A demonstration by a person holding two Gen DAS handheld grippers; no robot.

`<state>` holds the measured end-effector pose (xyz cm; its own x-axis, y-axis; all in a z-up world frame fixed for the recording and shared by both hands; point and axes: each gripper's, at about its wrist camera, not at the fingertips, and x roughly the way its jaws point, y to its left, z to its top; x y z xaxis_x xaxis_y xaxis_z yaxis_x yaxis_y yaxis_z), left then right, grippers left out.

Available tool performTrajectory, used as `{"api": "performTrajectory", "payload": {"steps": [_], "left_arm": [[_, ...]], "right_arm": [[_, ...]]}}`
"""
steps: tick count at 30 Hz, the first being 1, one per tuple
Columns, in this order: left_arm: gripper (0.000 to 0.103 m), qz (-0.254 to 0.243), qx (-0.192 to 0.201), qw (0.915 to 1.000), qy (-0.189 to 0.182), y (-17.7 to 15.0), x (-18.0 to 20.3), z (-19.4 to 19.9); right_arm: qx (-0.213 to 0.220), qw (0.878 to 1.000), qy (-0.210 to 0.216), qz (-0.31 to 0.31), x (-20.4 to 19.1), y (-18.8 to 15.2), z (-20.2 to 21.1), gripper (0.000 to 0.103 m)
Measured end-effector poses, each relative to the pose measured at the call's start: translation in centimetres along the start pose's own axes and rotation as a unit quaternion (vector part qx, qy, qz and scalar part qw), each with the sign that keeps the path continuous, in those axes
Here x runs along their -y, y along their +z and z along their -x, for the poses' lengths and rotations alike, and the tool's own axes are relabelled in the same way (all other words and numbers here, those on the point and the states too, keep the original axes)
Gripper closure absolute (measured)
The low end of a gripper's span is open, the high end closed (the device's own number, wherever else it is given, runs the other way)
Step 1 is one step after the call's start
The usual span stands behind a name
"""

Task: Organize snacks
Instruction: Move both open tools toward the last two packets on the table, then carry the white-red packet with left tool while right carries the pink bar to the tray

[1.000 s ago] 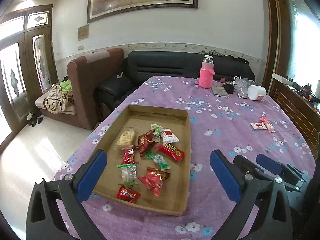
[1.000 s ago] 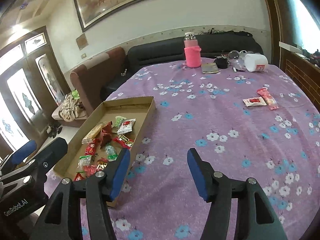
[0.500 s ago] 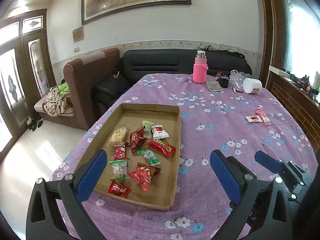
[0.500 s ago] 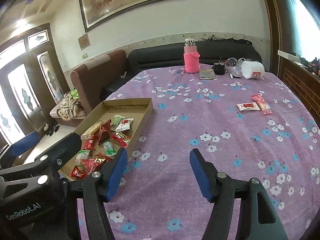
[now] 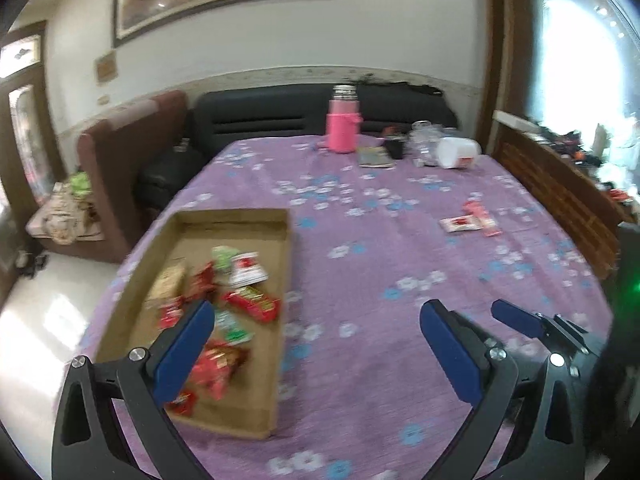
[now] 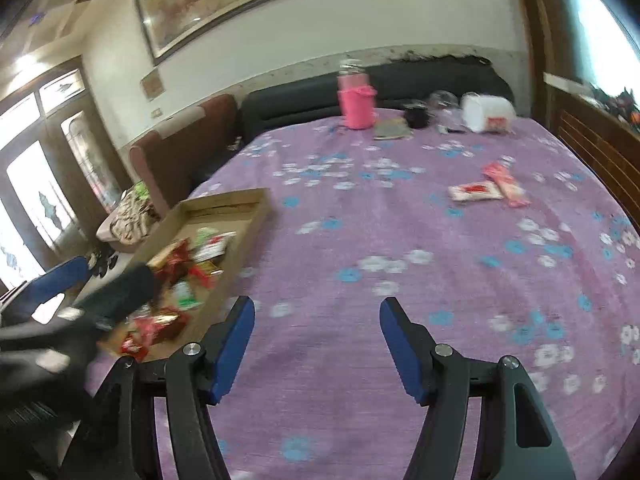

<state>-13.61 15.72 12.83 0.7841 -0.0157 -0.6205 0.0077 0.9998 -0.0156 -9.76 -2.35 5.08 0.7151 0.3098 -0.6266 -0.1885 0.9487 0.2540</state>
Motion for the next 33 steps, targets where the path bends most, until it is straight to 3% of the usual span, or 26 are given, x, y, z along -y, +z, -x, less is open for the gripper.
{"api": "performTrajectory", "payload": {"steps": [4,7,10,15,21,23,24,29,33], "left_arm": [[0.000,0.005,-0.017,0.9980,-0.061,1.7,1.6,-2.1],[0.000,0.010,-0.032,0.9947,-0.097,2.4,3.1,-4.3],[0.000,0.011,-0.052,0.9905,-0.127,3.5,4.7,-7.1],[0.001,-0.006,-0.062,0.9854,-0.158,5.5,7.0,-11.3],[0.001,-0.090,-0.084,0.9731,-0.194,8.3,11.6,-18.0],[0.001,-0.111,-0.102,0.9686,-0.197,8.9,13.3,-20.6],[0.001,-0.118,-0.106,0.9667,-0.201,9.0,13.8,-21.2],[0.001,-0.174,-0.125,0.9551,-0.204,9.3,18.1,-25.7],[0.001,-0.219,-0.141,0.9408,-0.217,9.2,21.2,-28.6]], "right_arm": [[-0.027,0.997,-0.040,-0.058,8.9,2.3,-0.8,0.034],[-0.027,0.994,-0.075,-0.068,14.2,4.8,-2.1,0.034],[-0.033,0.993,-0.069,-0.094,18.2,7.9,-4.4,0.034],[-0.050,0.992,-0.096,-0.067,20.1,12.1,-10.0,0.034],[-0.083,0.990,-0.105,-0.052,20.9,13.9,-16.1,0.035],[-0.085,0.989,-0.109,-0.050,21.4,14.1,-16.9,0.052],[-0.093,0.988,-0.108,-0.052,21.8,14.1,-17.3,0.078],[-0.091,0.989,-0.101,-0.057,22.7,13.5,-16.5,0.079],[-0.077,0.990,-0.091,-0.081,23.7,12.1,-13.5,0.079]]}}
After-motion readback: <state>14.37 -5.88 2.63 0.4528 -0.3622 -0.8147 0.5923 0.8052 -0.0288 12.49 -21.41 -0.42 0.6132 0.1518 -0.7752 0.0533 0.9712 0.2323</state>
